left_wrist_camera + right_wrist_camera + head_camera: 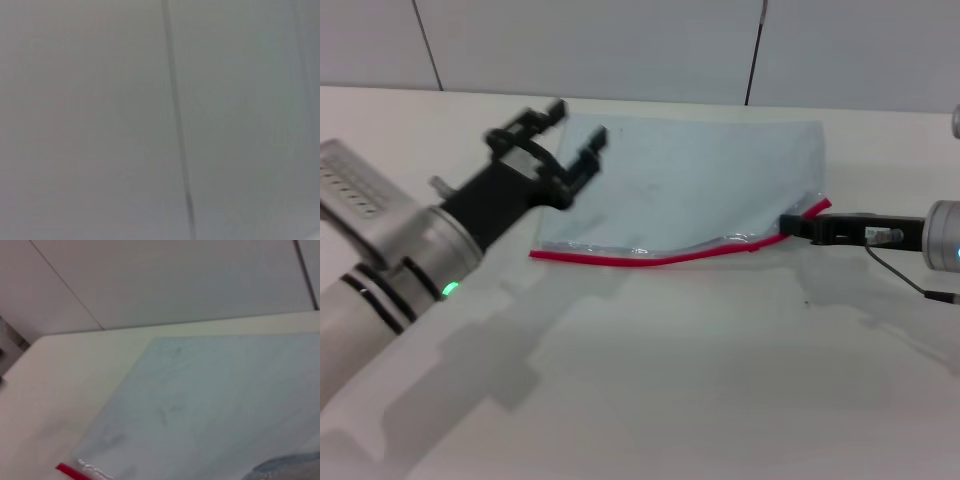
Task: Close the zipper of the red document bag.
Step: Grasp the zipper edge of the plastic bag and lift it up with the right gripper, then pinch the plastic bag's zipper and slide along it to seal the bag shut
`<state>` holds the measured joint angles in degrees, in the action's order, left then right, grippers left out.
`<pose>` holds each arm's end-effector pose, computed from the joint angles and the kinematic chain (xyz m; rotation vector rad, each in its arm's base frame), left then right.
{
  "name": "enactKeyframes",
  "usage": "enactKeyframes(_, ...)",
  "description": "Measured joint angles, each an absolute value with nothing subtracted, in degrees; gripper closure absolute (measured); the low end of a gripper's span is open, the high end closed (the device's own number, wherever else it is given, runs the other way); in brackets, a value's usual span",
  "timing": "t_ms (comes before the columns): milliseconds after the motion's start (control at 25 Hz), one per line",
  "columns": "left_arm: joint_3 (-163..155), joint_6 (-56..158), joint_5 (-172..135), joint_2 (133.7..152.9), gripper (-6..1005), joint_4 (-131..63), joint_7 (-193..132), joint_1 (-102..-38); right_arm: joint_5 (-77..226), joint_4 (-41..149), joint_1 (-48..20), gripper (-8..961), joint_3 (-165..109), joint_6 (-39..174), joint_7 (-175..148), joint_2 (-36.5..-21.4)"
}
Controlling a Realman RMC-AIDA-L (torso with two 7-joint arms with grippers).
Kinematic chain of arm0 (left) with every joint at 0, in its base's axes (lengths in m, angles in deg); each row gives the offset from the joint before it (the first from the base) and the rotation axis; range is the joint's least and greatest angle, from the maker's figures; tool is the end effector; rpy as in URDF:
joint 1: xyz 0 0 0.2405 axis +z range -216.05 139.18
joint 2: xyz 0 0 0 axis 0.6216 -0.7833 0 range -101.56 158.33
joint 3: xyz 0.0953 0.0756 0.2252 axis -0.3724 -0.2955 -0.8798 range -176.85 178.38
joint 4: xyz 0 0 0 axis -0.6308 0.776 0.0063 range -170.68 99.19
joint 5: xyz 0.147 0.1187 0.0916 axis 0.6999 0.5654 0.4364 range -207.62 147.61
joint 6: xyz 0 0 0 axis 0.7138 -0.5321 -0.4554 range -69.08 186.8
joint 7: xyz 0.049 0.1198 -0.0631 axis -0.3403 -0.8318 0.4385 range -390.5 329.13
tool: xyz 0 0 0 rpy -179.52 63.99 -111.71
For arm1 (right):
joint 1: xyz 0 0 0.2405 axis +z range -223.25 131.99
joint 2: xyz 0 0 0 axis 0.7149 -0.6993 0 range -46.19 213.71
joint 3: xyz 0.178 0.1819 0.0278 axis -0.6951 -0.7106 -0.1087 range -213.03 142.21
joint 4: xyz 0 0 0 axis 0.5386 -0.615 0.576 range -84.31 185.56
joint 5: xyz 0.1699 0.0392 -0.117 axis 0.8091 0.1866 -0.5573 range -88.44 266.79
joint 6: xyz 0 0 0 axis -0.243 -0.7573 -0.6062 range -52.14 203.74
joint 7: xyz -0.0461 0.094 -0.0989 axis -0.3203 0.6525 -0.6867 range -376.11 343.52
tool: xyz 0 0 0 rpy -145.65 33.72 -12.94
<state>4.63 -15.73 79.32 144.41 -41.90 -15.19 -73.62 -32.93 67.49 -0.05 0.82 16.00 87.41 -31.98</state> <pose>-0.2648 0.3525 -0.0349 -2.0186 -0.2555 -0.8511 0.2610 0.4035 -0.0390 -2.3863 1.3017 0.4790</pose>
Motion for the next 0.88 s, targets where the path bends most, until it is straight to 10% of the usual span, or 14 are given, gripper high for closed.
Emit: enactKeyframes(880, 5.4, 3.1, 91.8, 144.99, 426, -51.9, -32.0, -79.0, -24.8, 63.6, 3.6, 937, 0.9, 12.1, 81.7, -32.25)
